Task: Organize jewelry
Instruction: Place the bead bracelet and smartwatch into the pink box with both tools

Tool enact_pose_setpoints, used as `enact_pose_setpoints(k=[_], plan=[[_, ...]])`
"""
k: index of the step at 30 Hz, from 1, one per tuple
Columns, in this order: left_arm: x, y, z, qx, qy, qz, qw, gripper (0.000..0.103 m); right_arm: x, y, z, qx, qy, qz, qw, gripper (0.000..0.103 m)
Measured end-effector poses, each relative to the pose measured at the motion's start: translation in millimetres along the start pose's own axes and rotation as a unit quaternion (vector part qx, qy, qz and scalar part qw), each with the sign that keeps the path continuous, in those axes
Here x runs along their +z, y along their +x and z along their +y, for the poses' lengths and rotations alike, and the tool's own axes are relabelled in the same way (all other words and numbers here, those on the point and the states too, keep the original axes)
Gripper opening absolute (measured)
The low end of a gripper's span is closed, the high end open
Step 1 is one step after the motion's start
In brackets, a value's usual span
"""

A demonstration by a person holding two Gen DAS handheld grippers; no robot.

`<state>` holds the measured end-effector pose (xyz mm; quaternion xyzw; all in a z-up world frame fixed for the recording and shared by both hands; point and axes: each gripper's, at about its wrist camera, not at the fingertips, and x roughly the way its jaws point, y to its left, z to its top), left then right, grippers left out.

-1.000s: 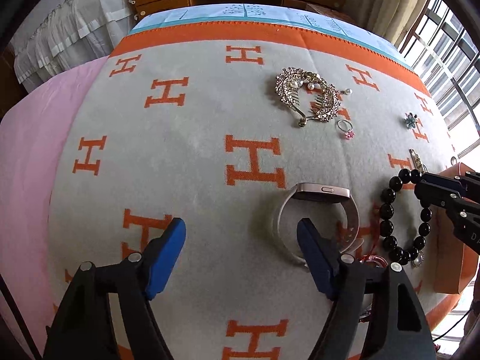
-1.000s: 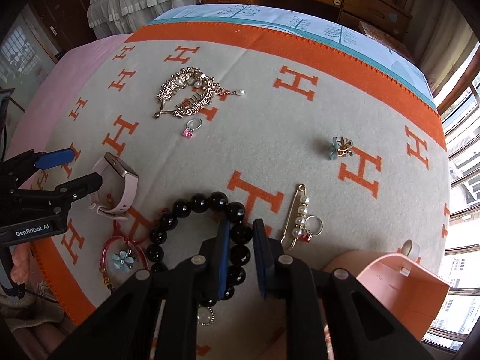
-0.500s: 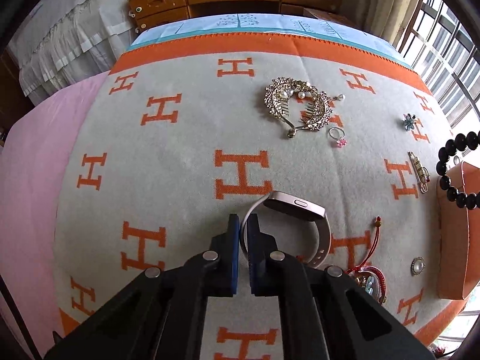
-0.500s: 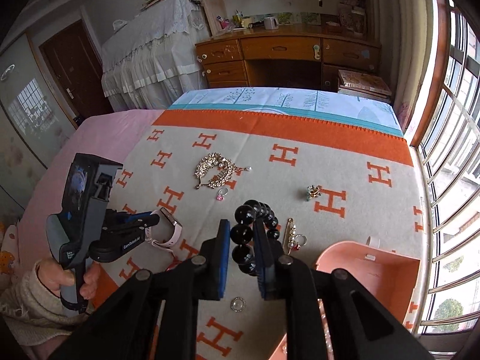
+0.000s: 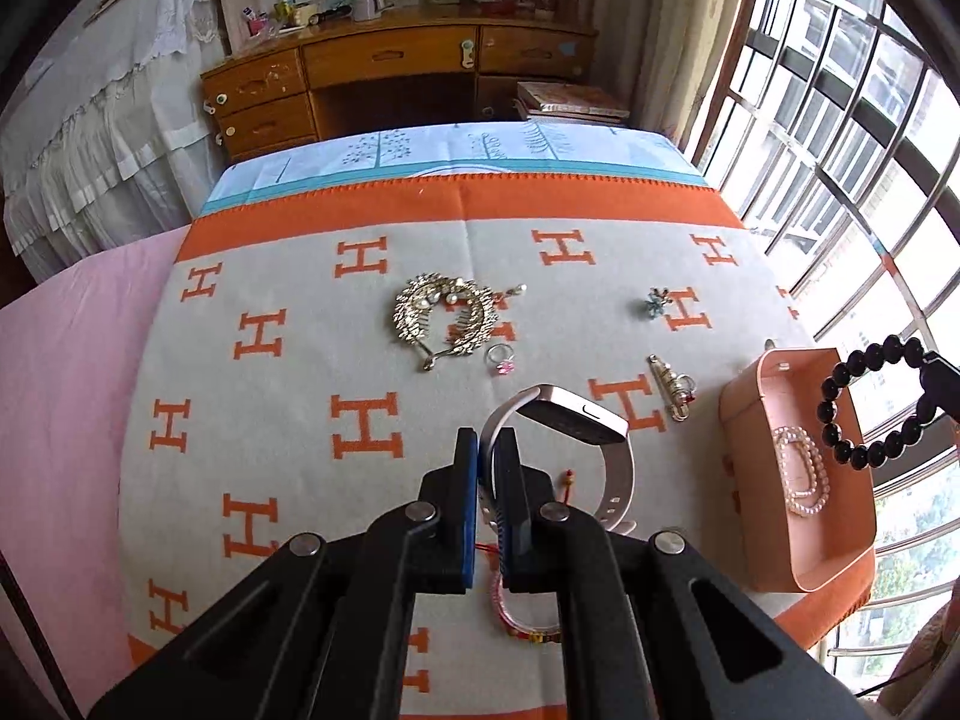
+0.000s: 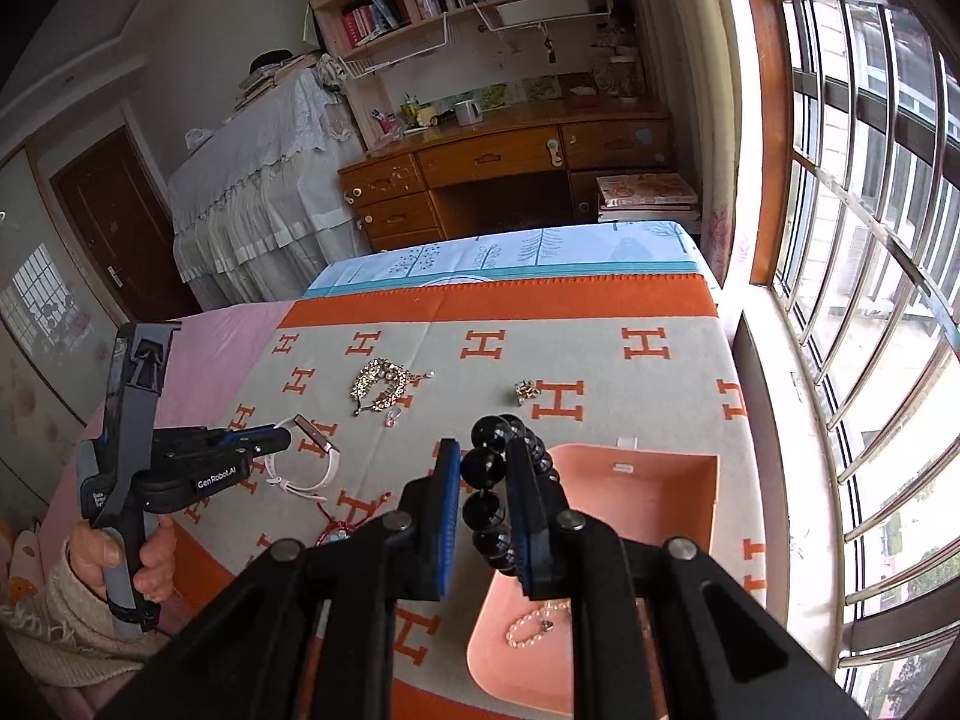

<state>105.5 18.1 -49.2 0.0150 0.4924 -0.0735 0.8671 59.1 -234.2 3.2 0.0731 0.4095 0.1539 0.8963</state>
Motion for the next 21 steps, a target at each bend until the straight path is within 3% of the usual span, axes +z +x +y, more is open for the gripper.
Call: enact_pose_setpoints(k=[8,15,21], plan=[[13,-27,-76,-0.038,0.082,-0.031,0.9954,0.004,-34,-4,-32,-0.011,0.035,0.027,0.999,0.015],[15,-15,-136,-0.049,0.14,-0.025,0.9887,0.004,-69,7,-36,0.018,0.028,0.057,0.998,0.016],[13,4,-178,-0.052,0.176,-0.012,0.9829,0.004,-86,12,-58,-0.032,0.065,0.053,0.996,0.016]])
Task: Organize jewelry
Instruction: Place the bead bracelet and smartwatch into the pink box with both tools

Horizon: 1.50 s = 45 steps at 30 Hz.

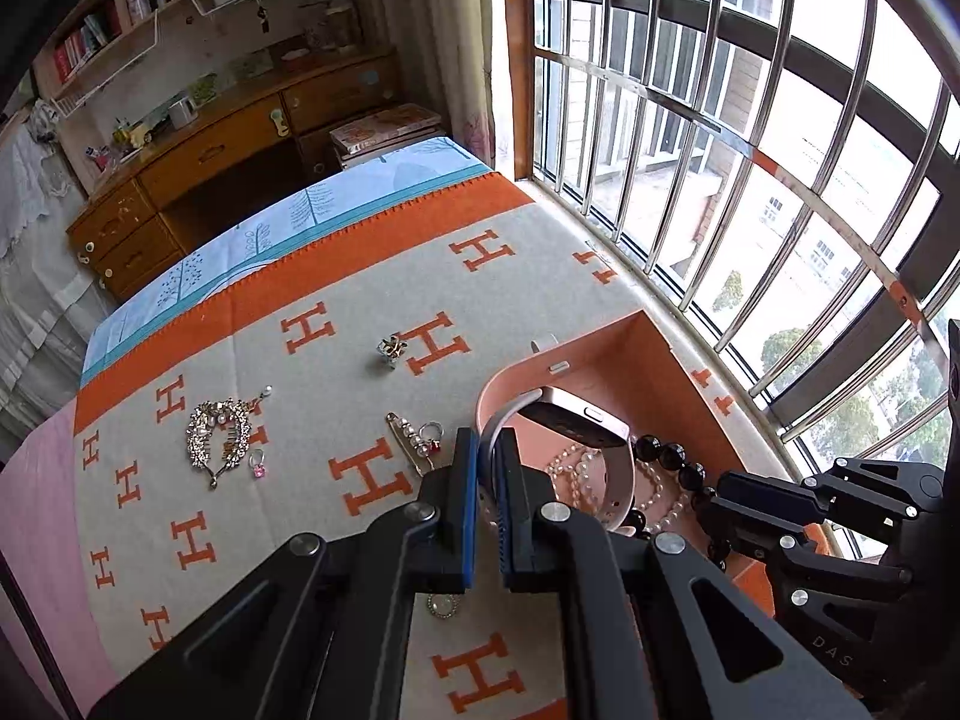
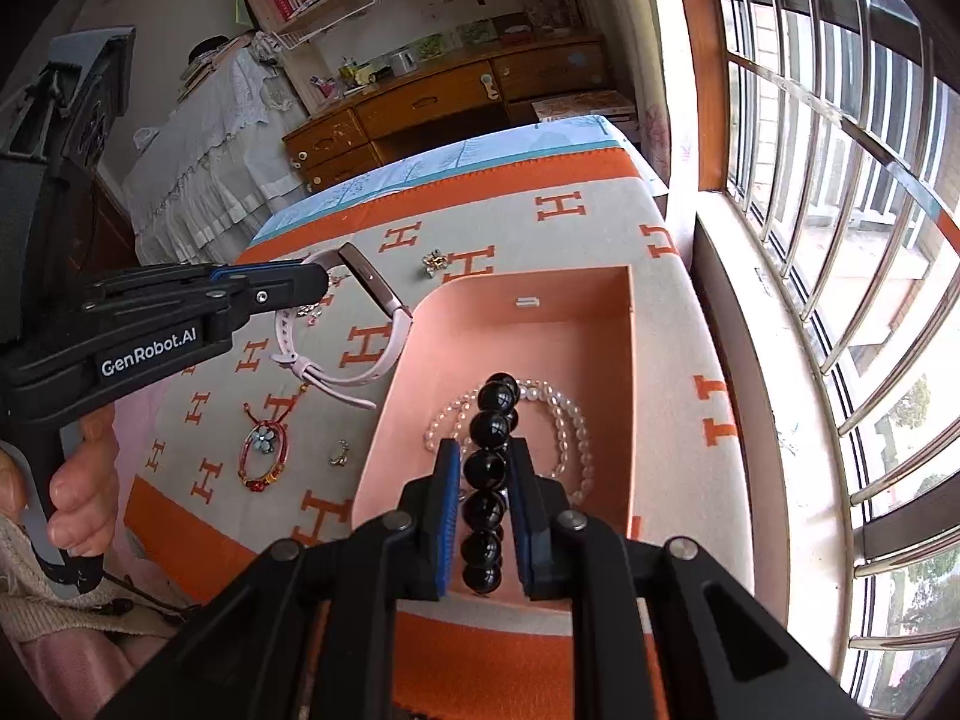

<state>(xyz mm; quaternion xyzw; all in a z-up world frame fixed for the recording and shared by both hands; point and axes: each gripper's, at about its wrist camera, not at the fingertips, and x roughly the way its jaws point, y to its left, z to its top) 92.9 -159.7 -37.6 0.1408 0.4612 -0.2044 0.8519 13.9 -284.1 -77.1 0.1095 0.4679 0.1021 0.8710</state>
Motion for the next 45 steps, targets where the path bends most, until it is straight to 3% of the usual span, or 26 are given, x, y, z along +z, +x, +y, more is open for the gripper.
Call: enact_pose_setpoints(k=[6,10,22,24,27,29,30,45], plan=[[5,19,-31,0.002,0.034,0.005,0.9994,0.004,-8,1,-20,-0.018,0.031,-0.012,0.999,0.029],[7,32,-37,0.002,0.038,0.015,0.9992,0.004,-12,0,-23,-0.003,0.033,-0.031,0.999,0.029],[13,69,-42,0.001,0.028,0.036,0.999,0.006,-15,13,-28,0.011,0.035,-0.018,0.999,0.029],[13,69,-43,0.002,0.03,0.035,0.9989,0.011,-16,13,-29,0.013,0.035,-0.02,0.999,0.029],[11,67,-43,0.0,0.03,0.032,0.999,0.029,-16,13,-30,0.014,0.035,-0.021,0.999,0.029],[7,63,-43,0.005,0.031,0.027,0.9991,0.048,-16,13,-31,0.015,0.036,-0.023,0.999,0.029],[5,60,-43,0.009,0.032,0.022,0.9992,0.051,-17,12,-31,0.016,0.036,-0.024,0.999,0.029],[-25,20,-6,0.027,-0.026,0.0,0.9993,0.058,-17,13,-29,0.028,0.03,-0.022,0.999,0.029]])
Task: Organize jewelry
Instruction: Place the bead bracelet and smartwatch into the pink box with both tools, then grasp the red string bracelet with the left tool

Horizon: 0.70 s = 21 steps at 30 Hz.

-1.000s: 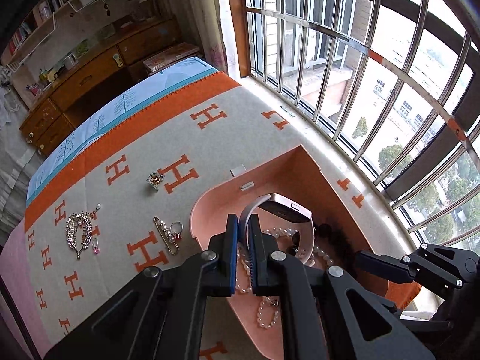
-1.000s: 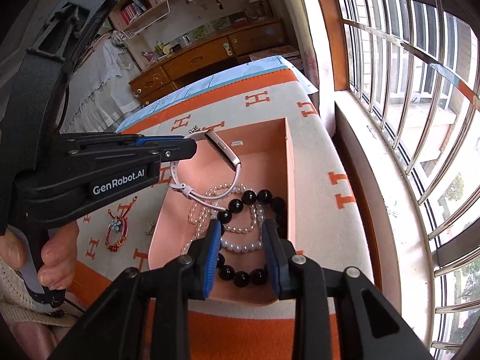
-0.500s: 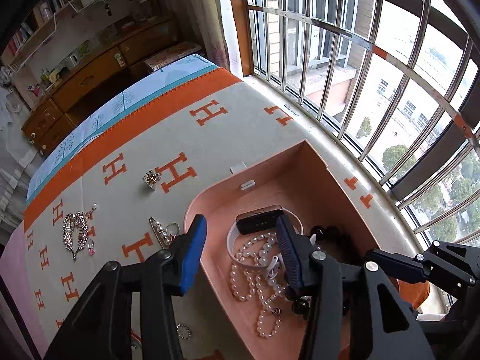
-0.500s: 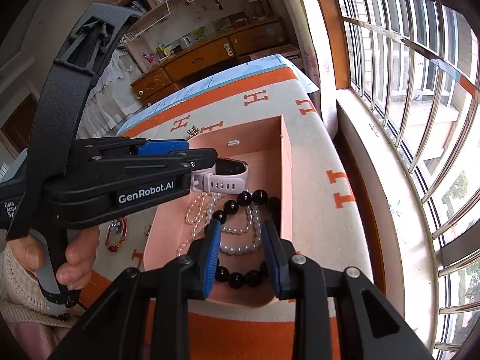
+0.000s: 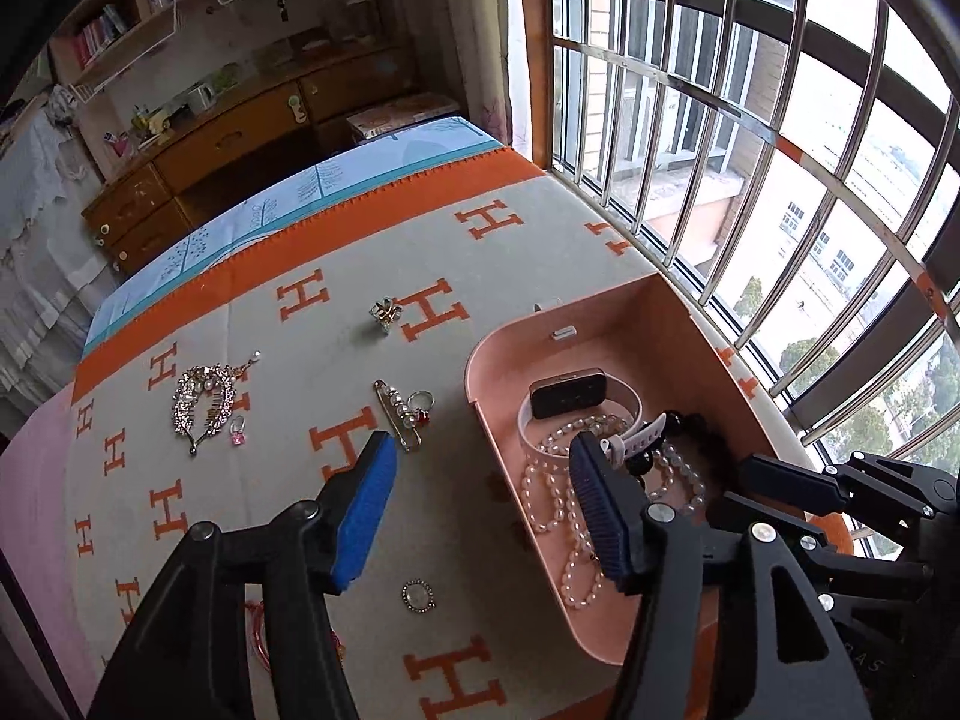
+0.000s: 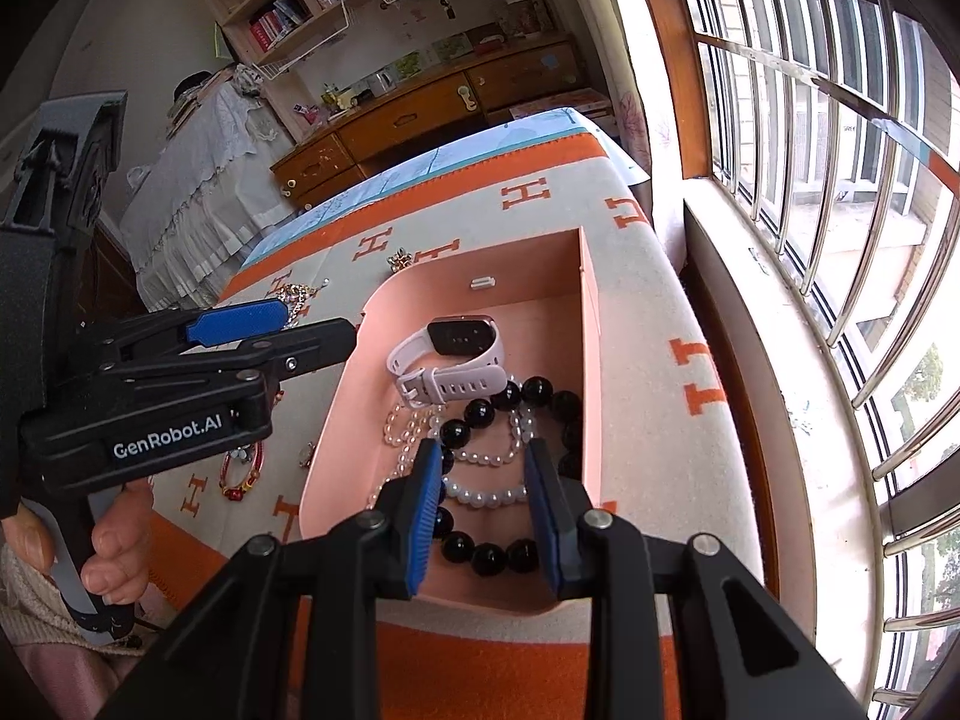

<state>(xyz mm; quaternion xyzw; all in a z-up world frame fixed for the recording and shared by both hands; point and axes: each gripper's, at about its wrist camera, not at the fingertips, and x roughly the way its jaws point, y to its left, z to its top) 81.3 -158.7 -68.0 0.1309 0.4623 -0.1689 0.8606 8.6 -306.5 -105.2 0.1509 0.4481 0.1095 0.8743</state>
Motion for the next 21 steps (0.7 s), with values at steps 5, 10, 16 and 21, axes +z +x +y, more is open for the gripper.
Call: enact_pose_setpoints(k=[5,10,16,21], plan=[[-10,-9,17,0.009,-0.019,-0.005,0.9998,0.064,0,2,10,-0.001,-0.01,0.004,1.0,0.029],[-18,-23,45,0.023,-0.049,-0.012,0.9985,0.064,1,4,25,-0.008,-0.03,0.009,0.999,0.029],[-27,-49,96,0.05,-0.1,-0.032,0.9932,0.065,12,2,54,-0.008,-0.06,-0.003,0.998,0.029],[-35,-68,139,0.079,-0.138,-0.046,0.9862,0.065,30,0,82,-0.008,-0.087,-0.017,0.996,0.029]])
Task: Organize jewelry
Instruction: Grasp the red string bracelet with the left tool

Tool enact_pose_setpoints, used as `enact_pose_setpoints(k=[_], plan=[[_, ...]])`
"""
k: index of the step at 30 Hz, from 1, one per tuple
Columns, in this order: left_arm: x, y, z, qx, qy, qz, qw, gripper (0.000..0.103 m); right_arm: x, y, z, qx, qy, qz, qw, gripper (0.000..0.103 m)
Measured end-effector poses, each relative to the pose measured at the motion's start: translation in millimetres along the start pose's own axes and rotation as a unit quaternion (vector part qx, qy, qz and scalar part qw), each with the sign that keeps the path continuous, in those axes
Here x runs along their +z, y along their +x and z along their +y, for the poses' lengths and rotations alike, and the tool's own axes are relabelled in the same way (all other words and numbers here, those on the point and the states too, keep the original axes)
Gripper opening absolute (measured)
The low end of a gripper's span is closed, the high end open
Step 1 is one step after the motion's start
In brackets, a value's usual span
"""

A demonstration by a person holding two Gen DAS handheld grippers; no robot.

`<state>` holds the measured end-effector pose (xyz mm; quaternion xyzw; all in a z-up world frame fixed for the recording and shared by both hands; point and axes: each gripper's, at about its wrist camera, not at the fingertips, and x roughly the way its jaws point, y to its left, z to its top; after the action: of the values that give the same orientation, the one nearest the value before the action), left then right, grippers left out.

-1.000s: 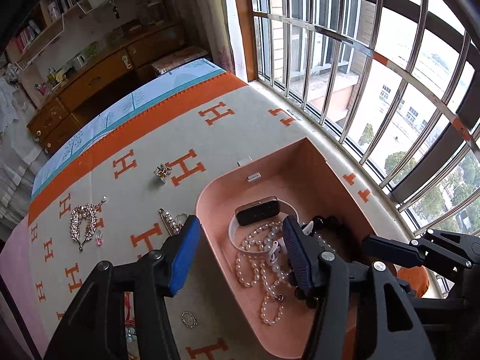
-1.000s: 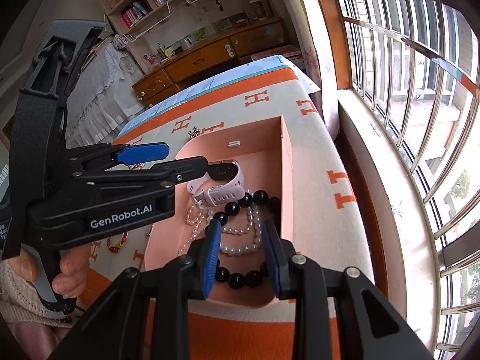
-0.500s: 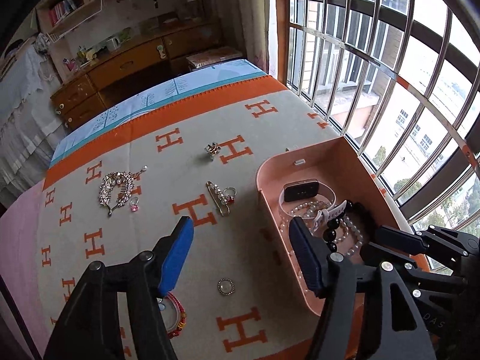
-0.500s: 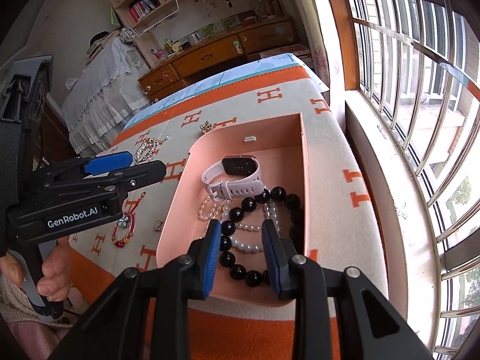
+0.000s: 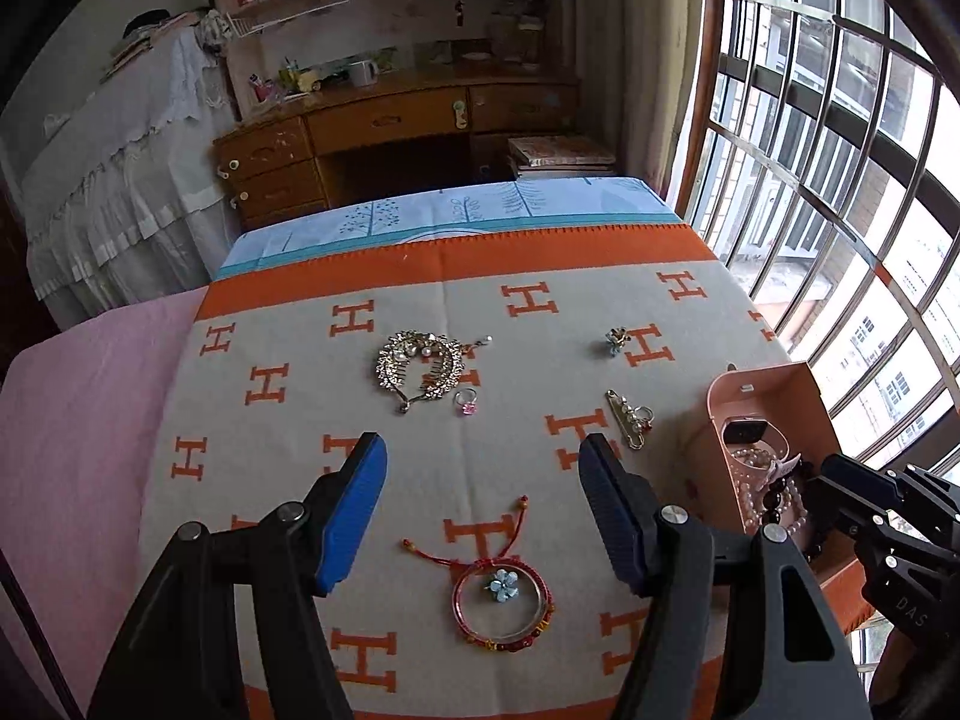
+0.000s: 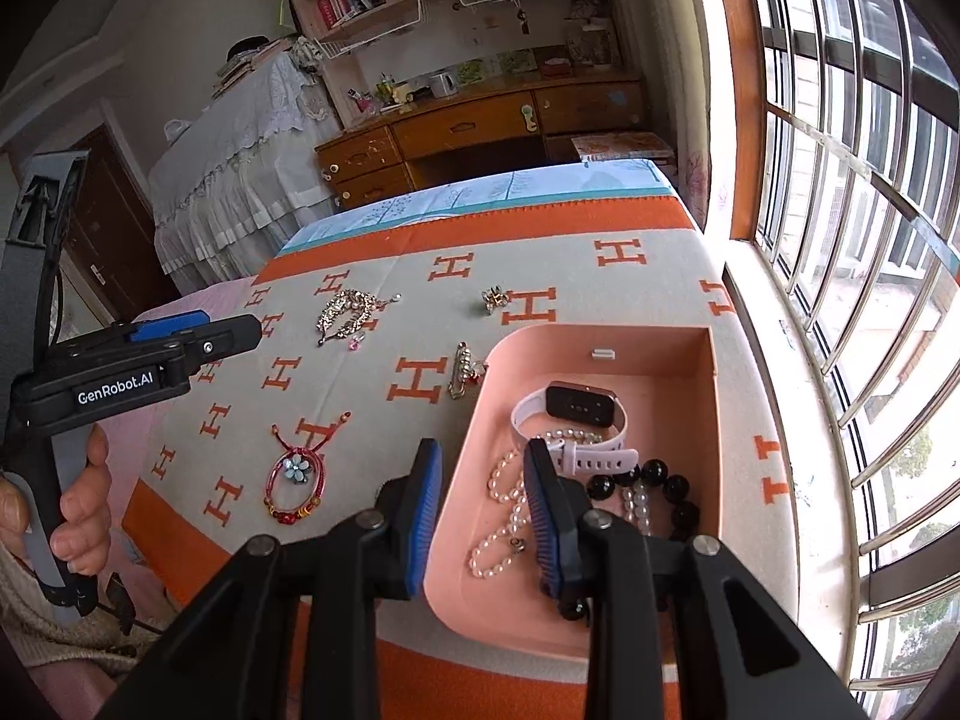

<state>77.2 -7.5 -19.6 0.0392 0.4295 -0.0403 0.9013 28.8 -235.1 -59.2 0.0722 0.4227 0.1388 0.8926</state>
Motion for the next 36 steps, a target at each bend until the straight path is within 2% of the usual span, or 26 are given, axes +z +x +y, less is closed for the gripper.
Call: enact_pose_setpoints(k=[6,10,13,17,24,30,33,36], plan=[[10,-9,47,0.02,-0.041,-0.018,0.9988,0.066,33,6,27,0.001,-0.037,-0.001,0.999,0.029],[6,-5,60,0.02,-0.046,-0.008,0.9987,0.069,48,18,46,0.001,-0.065,0.018,0.998,0.029],[-5,8,58,0.011,-0.031,0.021,0.9993,0.069,50,32,60,0.024,-0.085,0.047,0.995,0.029],[-32,31,48,-0.004,-0.004,0.073,0.9973,0.069,44,49,77,0.027,-0.111,0.073,0.991,0.029],[-75,70,47,-0.039,-0.014,0.159,0.9864,0.069,30,78,84,0.04,-0.109,0.119,0.986,0.029],[-80,84,41,-0.058,-0.008,0.181,0.9818,0.052,24,86,86,0.042,-0.107,0.132,0.985,0.029],[-82,93,37,-0.059,-0.002,0.2,0.978,0.037,21,87,85,0.045,-0.104,0.136,0.984,0.029],[-82,96,32,-0.057,0.004,0.203,0.9774,0.033,20,88,84,0.047,-0.102,0.138,0.984,0.029]])
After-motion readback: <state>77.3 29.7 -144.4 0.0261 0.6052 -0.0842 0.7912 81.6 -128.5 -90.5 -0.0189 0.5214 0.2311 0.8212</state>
